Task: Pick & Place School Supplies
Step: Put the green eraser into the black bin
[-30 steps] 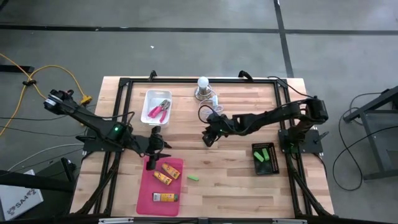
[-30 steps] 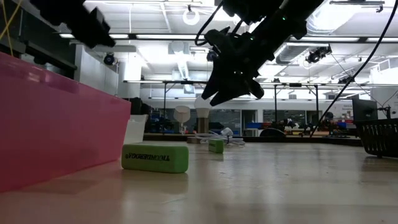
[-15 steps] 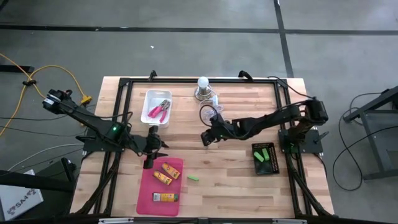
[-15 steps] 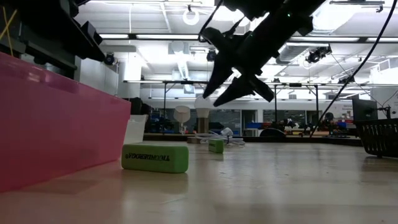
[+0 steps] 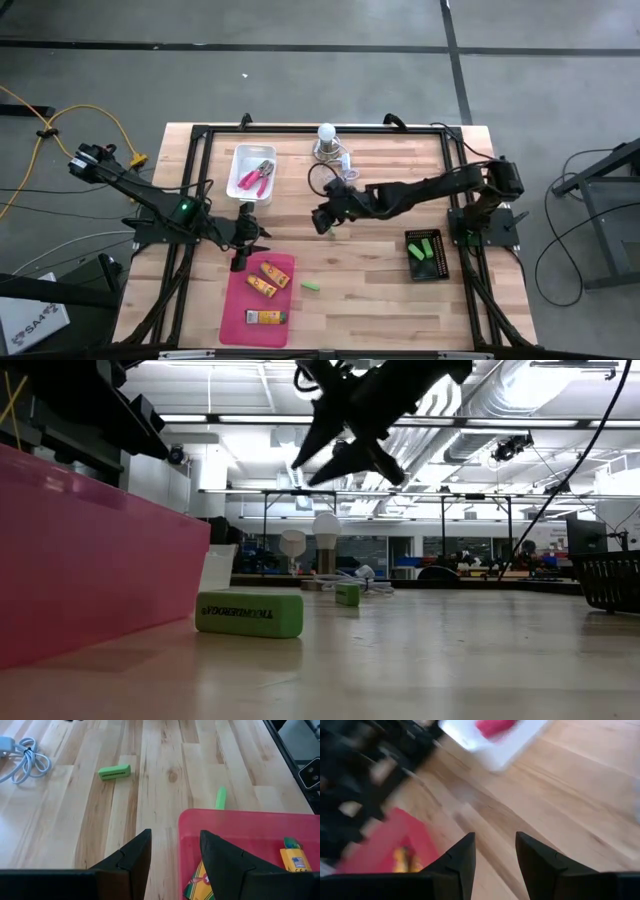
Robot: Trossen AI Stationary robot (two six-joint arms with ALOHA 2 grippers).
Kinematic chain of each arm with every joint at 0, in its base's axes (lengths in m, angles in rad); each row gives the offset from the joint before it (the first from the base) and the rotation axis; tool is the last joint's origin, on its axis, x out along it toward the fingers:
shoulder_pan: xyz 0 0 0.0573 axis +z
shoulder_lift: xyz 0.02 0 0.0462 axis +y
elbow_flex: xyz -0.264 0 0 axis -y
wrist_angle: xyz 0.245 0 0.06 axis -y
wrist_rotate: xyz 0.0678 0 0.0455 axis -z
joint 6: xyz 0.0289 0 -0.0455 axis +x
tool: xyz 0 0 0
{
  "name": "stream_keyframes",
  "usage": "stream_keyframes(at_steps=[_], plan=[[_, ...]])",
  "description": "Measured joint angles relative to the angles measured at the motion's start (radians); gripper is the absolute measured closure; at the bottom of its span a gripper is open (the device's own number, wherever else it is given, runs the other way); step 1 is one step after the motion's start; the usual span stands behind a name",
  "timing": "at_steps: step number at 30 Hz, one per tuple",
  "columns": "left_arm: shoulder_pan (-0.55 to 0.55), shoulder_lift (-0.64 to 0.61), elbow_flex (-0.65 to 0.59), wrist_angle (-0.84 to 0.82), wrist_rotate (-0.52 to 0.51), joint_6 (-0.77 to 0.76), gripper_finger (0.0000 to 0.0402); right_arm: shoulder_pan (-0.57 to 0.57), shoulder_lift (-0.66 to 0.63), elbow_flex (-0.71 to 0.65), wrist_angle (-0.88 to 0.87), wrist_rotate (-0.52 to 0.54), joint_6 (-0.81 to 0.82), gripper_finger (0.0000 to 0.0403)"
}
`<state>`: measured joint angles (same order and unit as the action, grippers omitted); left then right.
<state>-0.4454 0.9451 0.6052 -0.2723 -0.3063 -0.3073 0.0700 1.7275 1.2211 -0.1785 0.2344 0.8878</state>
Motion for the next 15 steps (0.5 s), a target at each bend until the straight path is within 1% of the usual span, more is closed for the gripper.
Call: stream_keyframes(at_steps=[3,5,7,11,15], plan=[[0.0,0.0,0.0,0.0,0.0,0.0,0.024,-0.001,0.033,0.068,-0.094,0.018,0.012,0.0275],[0.0,0.0,0.0,0.001,0.0,0.0,0.024,-0.001,0.053,0.098,-0.189,0.02,0.033,0.0275],[0.0,0.0,0.0,0.002,0.0,0.001,0.024,-0.001,0.089,0.138,-0.21,0.013,0.052,0.0275],[0.0,0.0,0.0,0.003,0.0,0.003,0.024,-0.001,0.152,0.183,-0.303,-0.033,0.084,0.0275],[-0.002,0.0,0.0,0.007,-0.001,0.003,0.024,0.0,0.202,0.188,-0.385,-0.092,0.116,0.0275]])
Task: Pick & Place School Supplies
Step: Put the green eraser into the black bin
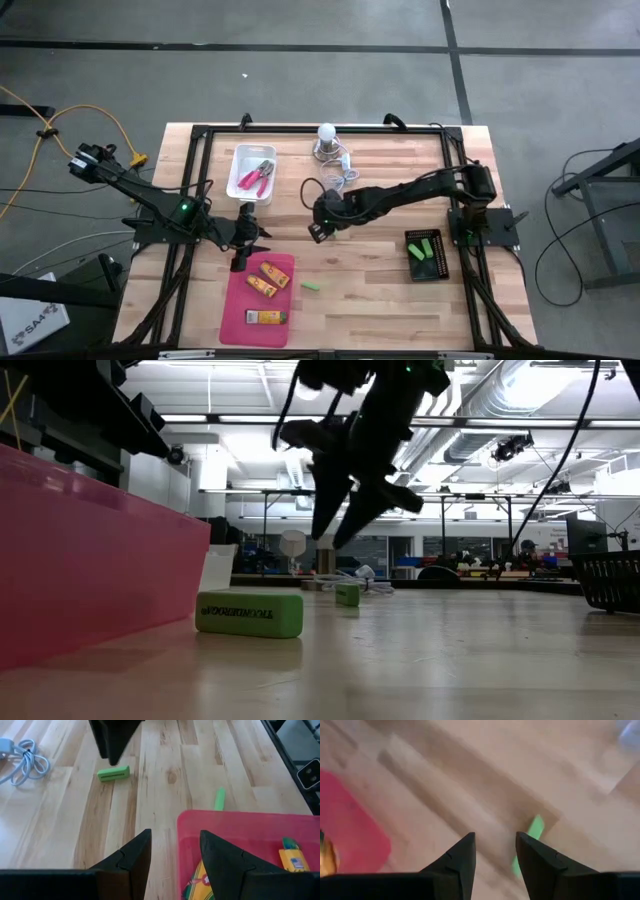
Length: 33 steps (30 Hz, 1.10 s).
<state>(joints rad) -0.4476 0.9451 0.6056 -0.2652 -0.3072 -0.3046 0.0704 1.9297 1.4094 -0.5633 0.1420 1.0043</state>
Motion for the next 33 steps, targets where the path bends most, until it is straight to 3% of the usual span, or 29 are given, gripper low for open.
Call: stream_keyframes(at_steps=[7,33], plan=[[-0.003,0.0,0.0,0.009,0.0,0.0,0.024,0.0,0.015,0.0,-0.082,-0.015,0.048,0.0275],[-0.003,0.0,0.0,0.024,0.026,-0.003,0.024,0.035,0.063,0.002,-0.095,0.026,0.095,0.0275]])
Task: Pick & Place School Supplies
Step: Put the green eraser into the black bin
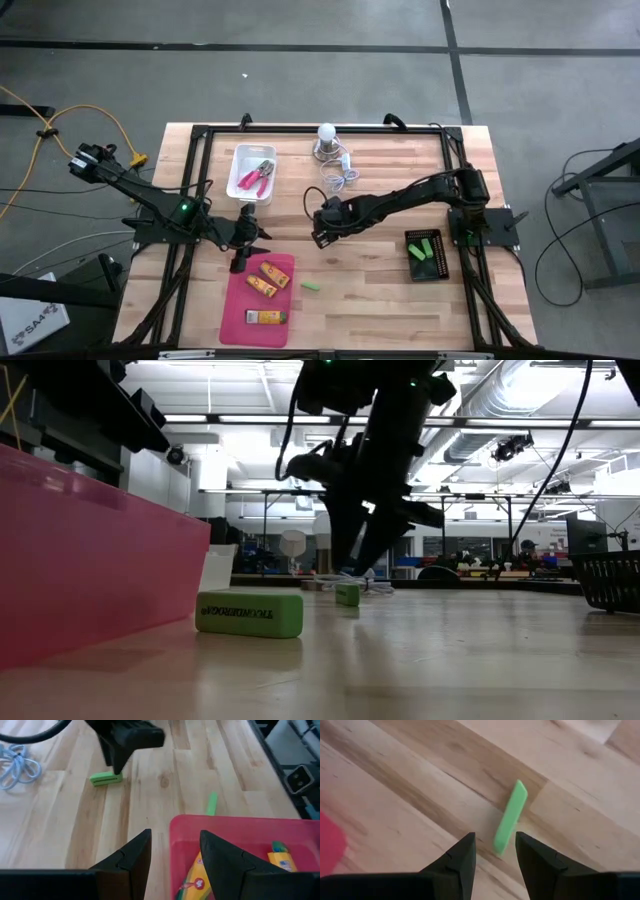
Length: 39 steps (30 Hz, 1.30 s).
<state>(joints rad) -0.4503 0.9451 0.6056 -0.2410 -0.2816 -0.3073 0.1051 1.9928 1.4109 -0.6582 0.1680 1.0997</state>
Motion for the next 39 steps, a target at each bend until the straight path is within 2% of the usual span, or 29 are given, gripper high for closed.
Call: stream_keyframes(at_steps=[17,28,39], plan=[[0.0,0.0,0.0,0.013,0.02,0.0,0.024,0.0,0.018,0.0,0.013,0.036,-0.001,0.0275],[0.0,0.0,0.0,0.017,0.022,0.0,0.024,0.0,0.06,0.0,0.039,0.008,-0.004,0.0275],[0.0,0.0,0.0,0.018,0.022,0.002,0.024,0.0,0.06,0.0,0.038,0.027,-0.023,0.0278]])
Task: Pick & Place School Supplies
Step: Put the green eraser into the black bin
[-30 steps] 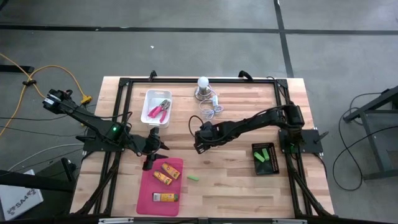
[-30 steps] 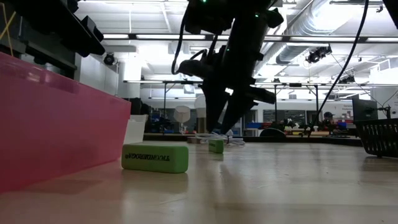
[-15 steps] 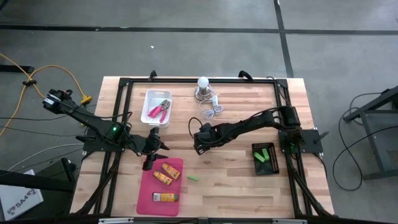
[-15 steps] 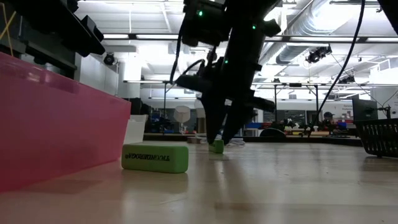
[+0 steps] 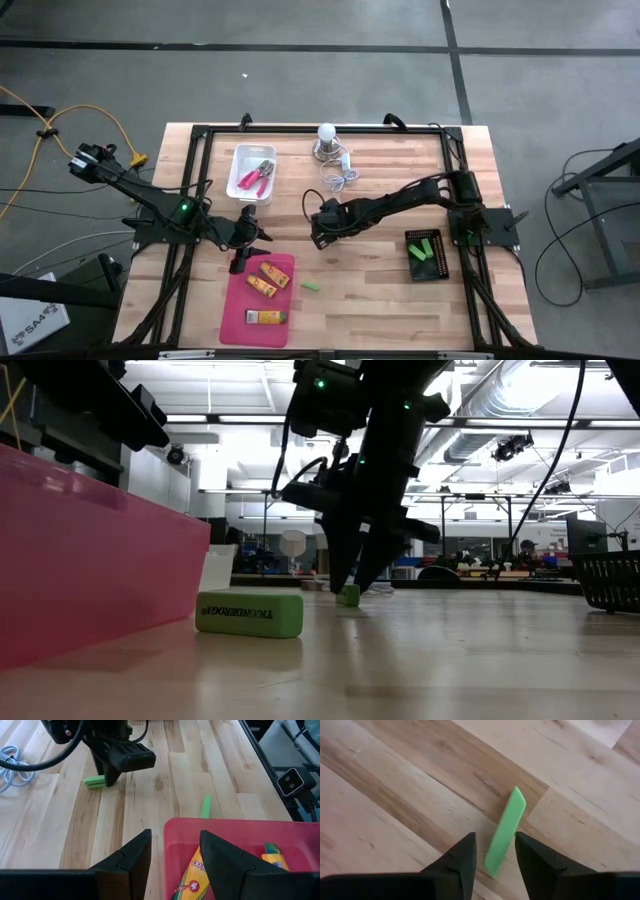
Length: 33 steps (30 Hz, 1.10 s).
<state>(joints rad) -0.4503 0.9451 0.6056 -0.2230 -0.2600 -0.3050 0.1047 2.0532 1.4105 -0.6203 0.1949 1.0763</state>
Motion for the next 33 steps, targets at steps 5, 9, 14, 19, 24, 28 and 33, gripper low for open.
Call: stream_keyframes(at_steps=[5,9,14,19,24,28,33], plan=[[0.0,0.0,0.0,0.0,0.0,0.0,0.024,-0.001,0.0,0.0,0.0,0.009,-0.008,0.0301],[0.0,0.0,0.0,0.0,0.0,0.0,0.024,-0.003,0.014,0.0,0.006,0.014,-0.011,0.0312],[0.0,0.0,0.0,0.0,0.0,-0.002,0.024,-0.003,0.03,0.002,0.019,0.01,-0.032,0.0314],[0.0,0.0,0.0,0.004,-0.001,-0.003,0.024,-0.003,0.03,0.002,0.017,0.012,-0.034,0.0314],[0.0,0.0,0.0,0.003,-0.001,-0.003,0.024,-0.003,0.03,0.002,0.014,0.013,-0.035,0.0314],[0.0,0.0,0.0,0.003,-0.001,-0.002,0.024,-0.003,0.03,0.002,0.012,0.016,-0.035,0.0314],[0.0,0.0,0.0,0.003,-0.001,-0.002,0.024,-0.003,0.031,0.002,0.012,0.016,-0.035,0.0314]])
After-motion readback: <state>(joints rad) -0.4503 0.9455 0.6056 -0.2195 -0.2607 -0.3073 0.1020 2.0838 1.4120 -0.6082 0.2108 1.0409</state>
